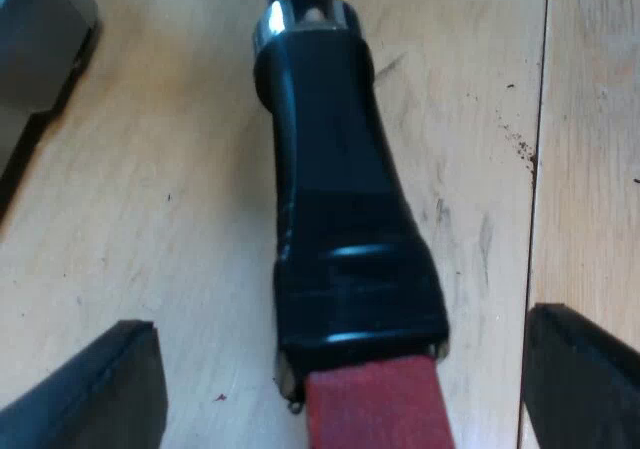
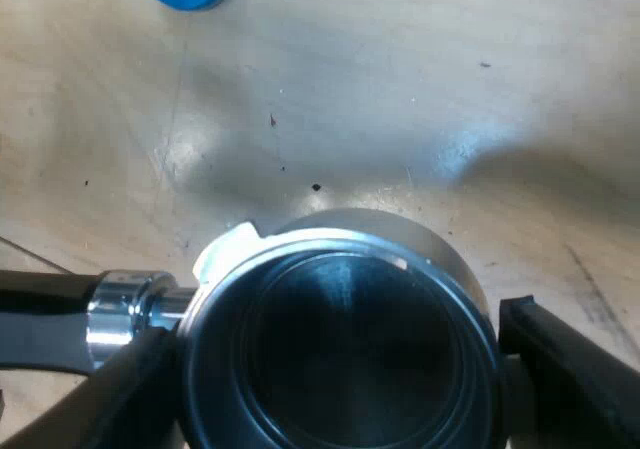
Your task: Put the handle in the coffee machine
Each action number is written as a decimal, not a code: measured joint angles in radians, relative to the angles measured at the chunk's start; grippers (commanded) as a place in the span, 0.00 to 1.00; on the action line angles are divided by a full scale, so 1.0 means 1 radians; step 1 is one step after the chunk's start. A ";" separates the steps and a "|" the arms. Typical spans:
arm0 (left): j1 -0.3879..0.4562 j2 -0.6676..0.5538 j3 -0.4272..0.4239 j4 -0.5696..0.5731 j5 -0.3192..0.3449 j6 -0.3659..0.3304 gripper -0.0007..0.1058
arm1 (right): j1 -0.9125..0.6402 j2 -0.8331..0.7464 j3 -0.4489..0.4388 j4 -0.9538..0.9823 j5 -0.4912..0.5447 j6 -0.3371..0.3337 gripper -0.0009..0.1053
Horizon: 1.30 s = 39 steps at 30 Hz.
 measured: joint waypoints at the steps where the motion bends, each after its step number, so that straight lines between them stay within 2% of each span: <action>1: 0.000 0.000 0.000 0.000 0.000 0.000 0.70 | 0.000 0.000 0.000 0.000 0.000 0.000 0.01; 5: 0.000 0.000 0.000 0.000 0.000 0.000 0.70 | 0.000 0.000 0.000 0.000 0.003 0.000 0.01; 7: 0.000 0.000 0.000 0.000 0.000 0.000 0.67 | 0.000 0.000 0.000 0.000 0.003 0.000 0.01; 9: 0.000 0.000 0.000 0.000 -0.007 0.000 0.59 | 0.000 0.000 0.000 0.000 0.003 0.000 0.01; 11: 0.000 0.000 0.000 0.003 -0.011 0.000 0.45 | 0.000 0.000 0.000 0.000 0.003 0.000 0.01; 12: 0.000 0.000 0.000 0.006 -0.011 0.000 0.43 | 0.000 0.000 0.000 0.000 0.003 0.000 0.01; 18: 0.000 0.000 0.000 0.067 -0.028 -0.010 0.01 | 0.000 0.000 0.000 0.000 0.005 0.011 0.01; 34: 0.002 0.000 0.000 0.061 -0.032 -0.014 0.01 | 0.000 0.000 0.000 -0.001 0.007 0.016 0.01; 37: 0.002 0.000 0.000 0.061 -0.032 -0.014 0.01 | 0.000 0.000 0.000 -0.001 0.011 0.016 0.09; 38: 0.002 0.000 0.000 0.061 -0.032 -0.014 0.01 | 0.000 0.000 0.000 -0.001 0.011 0.016 0.23; 39: 0.002 0.000 0.000 0.061 -0.032 -0.014 0.01 | 0.000 0.000 0.000 -0.001 0.011 0.016 0.28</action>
